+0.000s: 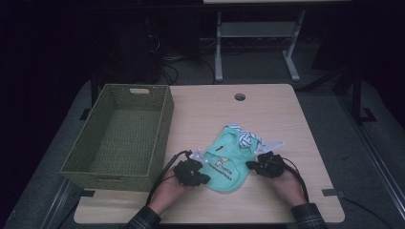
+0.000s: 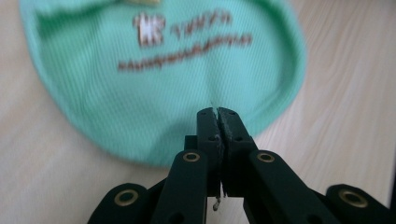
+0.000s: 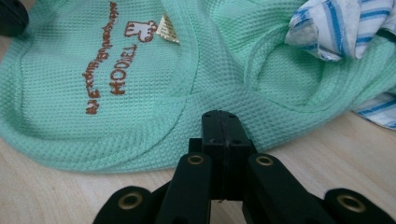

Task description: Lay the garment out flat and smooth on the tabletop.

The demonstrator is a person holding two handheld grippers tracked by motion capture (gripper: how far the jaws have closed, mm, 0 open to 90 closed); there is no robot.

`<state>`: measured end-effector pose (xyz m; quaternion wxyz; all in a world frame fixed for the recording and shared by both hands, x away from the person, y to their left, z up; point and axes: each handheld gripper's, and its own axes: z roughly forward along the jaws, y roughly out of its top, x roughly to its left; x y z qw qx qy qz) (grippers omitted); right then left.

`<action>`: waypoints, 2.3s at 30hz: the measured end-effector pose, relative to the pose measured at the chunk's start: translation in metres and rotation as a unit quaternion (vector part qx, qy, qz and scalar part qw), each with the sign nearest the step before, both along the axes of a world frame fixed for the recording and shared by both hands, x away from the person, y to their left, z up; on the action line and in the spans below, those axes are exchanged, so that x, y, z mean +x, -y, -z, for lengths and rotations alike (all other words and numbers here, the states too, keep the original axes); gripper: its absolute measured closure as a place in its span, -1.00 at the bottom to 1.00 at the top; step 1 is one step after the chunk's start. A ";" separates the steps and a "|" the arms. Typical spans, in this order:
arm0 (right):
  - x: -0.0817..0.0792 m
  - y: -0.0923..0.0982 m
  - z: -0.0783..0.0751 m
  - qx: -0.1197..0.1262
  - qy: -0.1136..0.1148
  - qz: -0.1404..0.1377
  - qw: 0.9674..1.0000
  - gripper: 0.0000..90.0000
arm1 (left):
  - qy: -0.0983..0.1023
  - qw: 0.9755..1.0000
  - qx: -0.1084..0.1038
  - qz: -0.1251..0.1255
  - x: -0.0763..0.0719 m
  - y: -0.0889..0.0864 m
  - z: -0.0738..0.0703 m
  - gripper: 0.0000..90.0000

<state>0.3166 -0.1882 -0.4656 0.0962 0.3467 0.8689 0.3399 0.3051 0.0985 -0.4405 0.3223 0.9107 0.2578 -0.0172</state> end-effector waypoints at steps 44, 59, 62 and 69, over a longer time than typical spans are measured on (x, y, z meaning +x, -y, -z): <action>0.001 0.011 0.000 0.003 -0.010 0.005 1.000 1.00 | 0.024 0.998 0.044 -0.029 0.048 0.012 0.013 0.99; 0.033 0.009 -0.018 0.013 0.016 0.010 1.000 1.00 | 0.021 0.999 0.036 -0.020 0.027 0.012 0.013 1.00; 0.052 0.002 -0.022 0.032 0.018 0.018 0.999 1.00 | 0.021 0.999 0.036 -0.020 0.028 0.012 0.013 1.00; 0.087 -0.015 -0.012 0.034 0.007 0.022 0.999 1.00 | 0.018 0.999 0.030 -0.022 0.028 0.012 0.014 1.00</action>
